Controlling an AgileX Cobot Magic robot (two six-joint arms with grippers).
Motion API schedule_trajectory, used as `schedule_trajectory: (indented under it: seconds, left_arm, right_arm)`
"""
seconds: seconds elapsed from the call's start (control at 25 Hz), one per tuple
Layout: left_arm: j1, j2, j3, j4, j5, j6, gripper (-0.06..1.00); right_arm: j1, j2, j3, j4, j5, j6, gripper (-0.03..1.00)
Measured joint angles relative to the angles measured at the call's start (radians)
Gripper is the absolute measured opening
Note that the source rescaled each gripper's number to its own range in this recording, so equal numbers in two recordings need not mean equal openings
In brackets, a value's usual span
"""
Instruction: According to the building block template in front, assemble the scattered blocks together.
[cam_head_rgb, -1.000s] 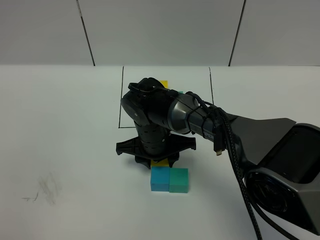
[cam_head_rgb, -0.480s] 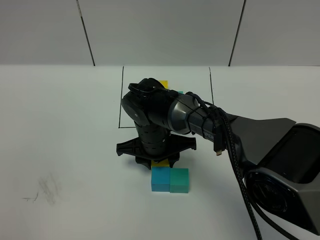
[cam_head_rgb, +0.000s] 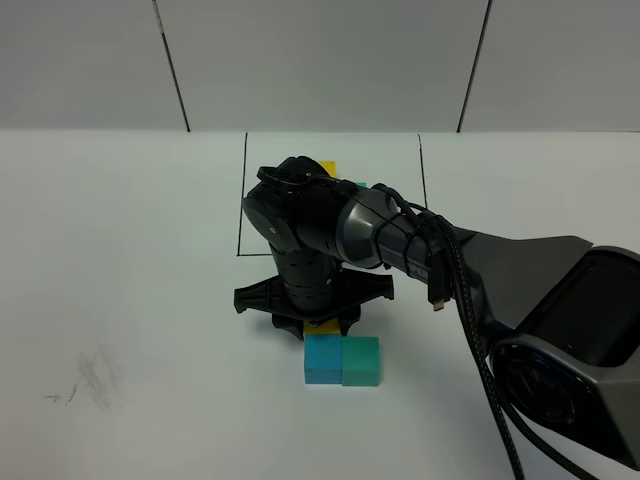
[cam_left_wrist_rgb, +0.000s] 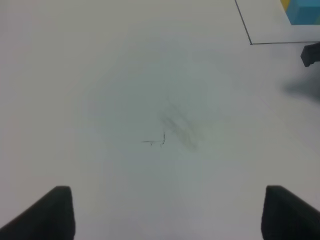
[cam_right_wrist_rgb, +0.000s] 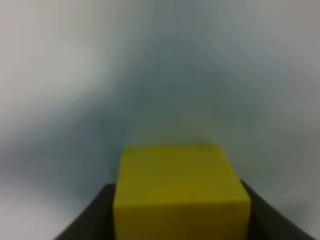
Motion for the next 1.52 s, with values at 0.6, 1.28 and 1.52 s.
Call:
schedule_trajectory:
  seconds: [0.6, 1.28, 1.52]
  left_arm:
    - [0.000, 0.000, 0.000, 0.000, 0.000, 0.000, 0.77]
    - [0.000, 0.000, 0.000, 0.000, 0.000, 0.000, 0.77]
    - [0.000, 0.000, 0.000, 0.000, 0.000, 0.000, 0.77]
  right_arm:
    - [-0.001, -0.004, -0.023, -0.015, 0.018, -0.056, 0.44]
    - [-0.030, -0.273, -0.029, -0.367, 0.019, -0.165, 0.99]
    - [-0.209, -0.417, -0.029, -0.433, 0.020, -0.329, 1.00]
